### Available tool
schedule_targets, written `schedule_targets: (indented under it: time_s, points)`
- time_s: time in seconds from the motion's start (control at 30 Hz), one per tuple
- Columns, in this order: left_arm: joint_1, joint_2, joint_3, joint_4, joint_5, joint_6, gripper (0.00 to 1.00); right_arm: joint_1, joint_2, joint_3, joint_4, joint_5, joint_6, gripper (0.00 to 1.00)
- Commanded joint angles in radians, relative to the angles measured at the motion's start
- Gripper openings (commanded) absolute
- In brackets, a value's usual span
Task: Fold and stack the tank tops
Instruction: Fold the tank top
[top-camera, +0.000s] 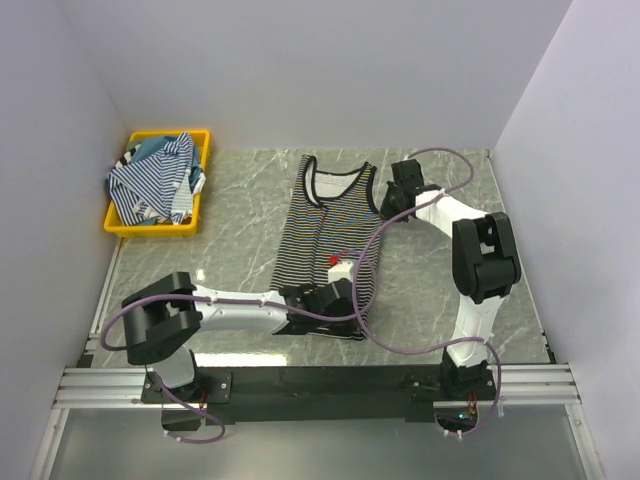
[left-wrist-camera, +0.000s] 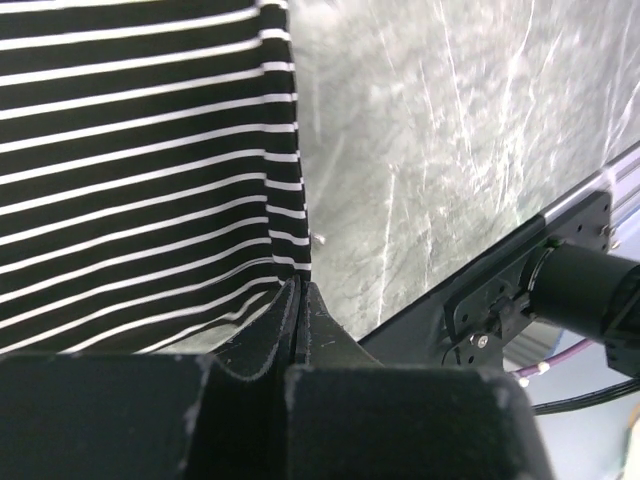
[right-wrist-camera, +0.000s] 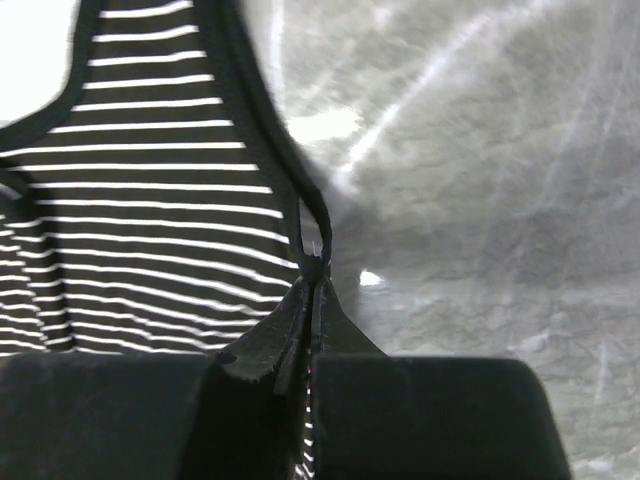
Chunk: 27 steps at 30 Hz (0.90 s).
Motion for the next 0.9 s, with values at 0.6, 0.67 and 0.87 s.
schedule_targets:
  time_s: [0.6, 0.67, 0.87]
  points:
    - [0.095, -0.318, -0.261, 0.004, -0.050, -0.106, 0.01, 0.173, 0.130, 0.338, -0.138, 0.116, 0.029, 0.00]
    - [0.101, -0.338, -0.283, -0.008, -0.053, -0.115, 0.01, 0.185, 0.151, 0.370, -0.150, 0.119, 0.032, 0.00]
    - [0.110, -0.389, -0.333, -0.038, -0.064, -0.139, 0.00, 0.228, 0.208, 0.457, -0.179, 0.129, 0.048, 0.00]
